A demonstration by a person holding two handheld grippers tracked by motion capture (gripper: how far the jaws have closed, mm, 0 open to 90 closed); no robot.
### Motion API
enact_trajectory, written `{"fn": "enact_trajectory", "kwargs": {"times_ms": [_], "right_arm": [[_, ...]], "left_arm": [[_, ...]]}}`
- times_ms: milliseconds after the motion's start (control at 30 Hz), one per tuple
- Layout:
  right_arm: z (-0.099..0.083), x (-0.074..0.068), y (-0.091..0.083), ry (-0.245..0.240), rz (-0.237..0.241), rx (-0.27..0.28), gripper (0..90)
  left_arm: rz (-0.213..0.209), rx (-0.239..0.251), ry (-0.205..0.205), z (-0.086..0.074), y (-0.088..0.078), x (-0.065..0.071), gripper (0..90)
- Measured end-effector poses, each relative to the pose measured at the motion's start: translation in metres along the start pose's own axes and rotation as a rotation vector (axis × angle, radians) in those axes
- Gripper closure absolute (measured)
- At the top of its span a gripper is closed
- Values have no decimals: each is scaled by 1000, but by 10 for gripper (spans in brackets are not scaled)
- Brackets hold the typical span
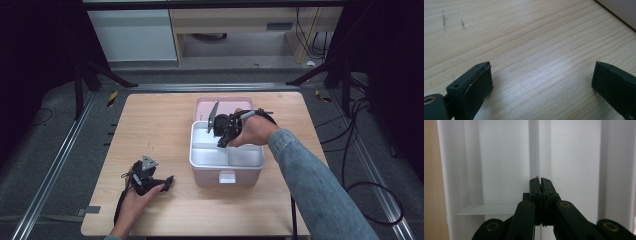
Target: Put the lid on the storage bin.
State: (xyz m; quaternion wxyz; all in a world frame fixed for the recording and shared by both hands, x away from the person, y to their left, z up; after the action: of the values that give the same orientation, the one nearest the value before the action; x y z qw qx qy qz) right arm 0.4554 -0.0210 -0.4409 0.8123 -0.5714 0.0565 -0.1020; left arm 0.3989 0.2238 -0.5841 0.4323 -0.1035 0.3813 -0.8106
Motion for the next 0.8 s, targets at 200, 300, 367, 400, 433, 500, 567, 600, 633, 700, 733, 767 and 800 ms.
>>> {"fn": "enact_trajectory", "kwargs": {"times_ms": [200,300,367,400,433,500,567,600,633,700,733,767,800], "right_arm": [[-1,1,5,-6,10,-3,892],[-1,1,6,-7,16,9,841],[1,3,2,12,9,52,741],[1,5,-1,27,4,73,676],[1,7,-4,48,-10,94,616],[-2,13,-10,94,-44,134,548],[-4,16,-12,118,-69,161,485],[-8,23,-18,169,-114,211,463],[-11,26,-20,194,-131,233,446],[-16,32,-25,259,-171,273,408],[-16,32,-25,259,-171,273,408],[-22,37,-29,311,-196,296,392],[-22,37,-29,311,-196,296,392]], "left_arm": [[2,-5,-4,0,0,1,12],[-11,2,-2,1,0,2,13],[-14,7,-8,2,-1,1,19],[-14,7,-8,2,-1,1,21],[-17,19,-12,5,-3,0,24],[-16,35,-7,12,-5,-1,26],[-19,44,-6,17,-6,-3,27],[-14,51,0,28,-7,-8,29],[-10,45,8,33,-6,-11,34],[1,39,18,46,-6,-18,35],[1,39,18,46,-6,-18,38],[5,37,12,60,-7,-26,38],[5,37,12,60,-7,-26,41]]}}
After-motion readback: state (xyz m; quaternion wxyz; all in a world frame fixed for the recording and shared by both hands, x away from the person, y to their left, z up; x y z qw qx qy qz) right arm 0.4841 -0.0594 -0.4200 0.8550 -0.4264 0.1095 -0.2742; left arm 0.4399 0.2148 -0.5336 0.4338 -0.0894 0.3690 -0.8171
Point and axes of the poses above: each handheld gripper's, and its own axes: y roughly forward along the jaws, z roughly out of its top, x roughly to its right, the point moved 7 cm from there along y, roughly forward along the jaws, and after that the axes turned 11 degrees about y, right-handed, at the moved point
